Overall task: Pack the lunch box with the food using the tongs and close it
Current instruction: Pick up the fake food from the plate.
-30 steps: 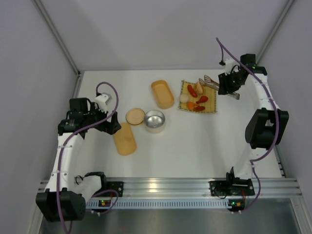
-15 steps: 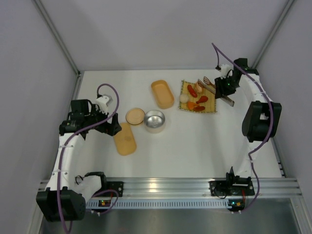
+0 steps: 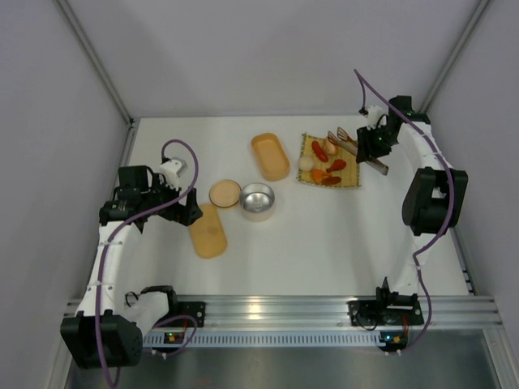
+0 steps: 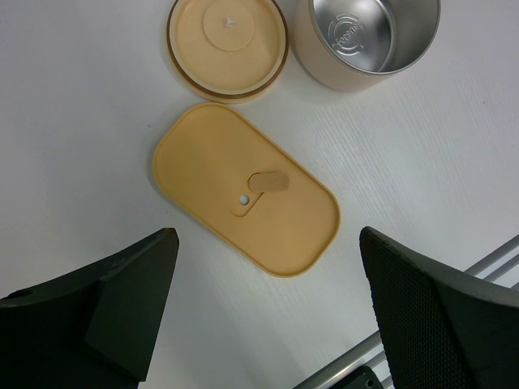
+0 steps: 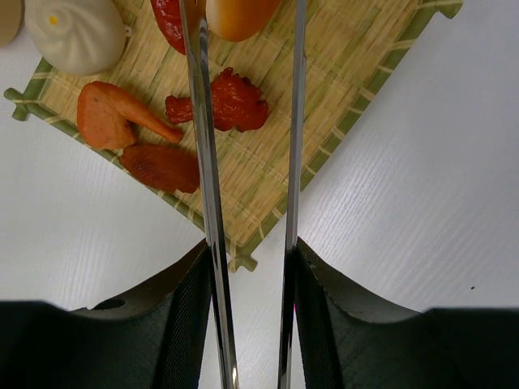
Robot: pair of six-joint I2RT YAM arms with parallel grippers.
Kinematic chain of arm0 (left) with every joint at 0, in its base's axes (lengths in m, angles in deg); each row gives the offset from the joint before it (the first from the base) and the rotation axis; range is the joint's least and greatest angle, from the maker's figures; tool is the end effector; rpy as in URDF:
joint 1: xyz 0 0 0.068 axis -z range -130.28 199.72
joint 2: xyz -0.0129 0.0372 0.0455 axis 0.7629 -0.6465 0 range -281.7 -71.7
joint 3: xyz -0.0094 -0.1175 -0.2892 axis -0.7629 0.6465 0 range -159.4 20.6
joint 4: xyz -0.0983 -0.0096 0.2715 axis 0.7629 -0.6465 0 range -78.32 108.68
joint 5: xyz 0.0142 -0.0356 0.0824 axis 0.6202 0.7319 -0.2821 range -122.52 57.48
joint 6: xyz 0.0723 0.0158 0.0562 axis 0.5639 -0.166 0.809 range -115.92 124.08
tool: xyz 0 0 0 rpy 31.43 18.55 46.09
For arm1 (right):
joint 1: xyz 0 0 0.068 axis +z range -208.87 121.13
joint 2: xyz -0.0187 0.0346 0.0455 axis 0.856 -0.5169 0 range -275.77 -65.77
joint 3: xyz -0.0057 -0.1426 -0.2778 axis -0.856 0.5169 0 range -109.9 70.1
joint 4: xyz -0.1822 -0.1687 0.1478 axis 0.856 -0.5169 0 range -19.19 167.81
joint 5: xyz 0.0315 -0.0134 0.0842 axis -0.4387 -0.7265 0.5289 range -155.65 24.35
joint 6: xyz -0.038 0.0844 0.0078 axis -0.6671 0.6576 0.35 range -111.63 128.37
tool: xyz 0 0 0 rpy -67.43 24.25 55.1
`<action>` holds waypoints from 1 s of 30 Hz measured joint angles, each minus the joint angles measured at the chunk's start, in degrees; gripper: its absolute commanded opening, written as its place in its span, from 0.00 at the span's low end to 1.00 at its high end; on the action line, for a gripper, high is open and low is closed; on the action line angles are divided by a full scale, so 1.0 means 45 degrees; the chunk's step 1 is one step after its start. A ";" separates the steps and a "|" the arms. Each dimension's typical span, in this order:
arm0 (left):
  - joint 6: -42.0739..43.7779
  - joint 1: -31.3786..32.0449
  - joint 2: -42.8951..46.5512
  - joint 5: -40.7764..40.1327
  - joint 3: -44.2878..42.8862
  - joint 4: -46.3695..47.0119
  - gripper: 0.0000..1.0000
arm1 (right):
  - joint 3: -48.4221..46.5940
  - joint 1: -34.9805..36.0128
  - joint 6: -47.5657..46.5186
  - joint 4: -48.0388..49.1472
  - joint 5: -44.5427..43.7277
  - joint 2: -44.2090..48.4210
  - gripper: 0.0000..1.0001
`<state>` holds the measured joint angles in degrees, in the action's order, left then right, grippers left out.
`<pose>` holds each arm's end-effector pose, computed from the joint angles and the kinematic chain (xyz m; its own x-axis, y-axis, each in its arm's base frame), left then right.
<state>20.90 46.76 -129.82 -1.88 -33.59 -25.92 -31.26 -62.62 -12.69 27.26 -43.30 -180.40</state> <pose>0.2353 -0.0305 0.3038 -0.6318 0.2166 -0.7443 0.4966 0.8504 -0.1740 0.4953 -0.0006 0.2501 -0.7972 -0.2809 -0.5345 -0.4216 0.8926 0.1598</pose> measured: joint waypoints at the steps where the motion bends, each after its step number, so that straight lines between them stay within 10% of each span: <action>1: -0.0005 0.0000 0.0000 0.0000 0.0000 0.0000 0.98 | 0.0000 0.0000 0.0053 -0.0005 0.0049 0.0000 0.41; 30: -0.0049 0.0000 -0.0185 0.0010 0.0010 0.0034 0.98 | 0.0894 0.0525 0.1933 0.0651 -0.0296 0.1651 0.51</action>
<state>20.68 46.76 -130.66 -1.84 -33.55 -25.77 -27.24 -60.26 -3.99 30.19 -44.63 -172.97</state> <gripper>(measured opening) 0.983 0.509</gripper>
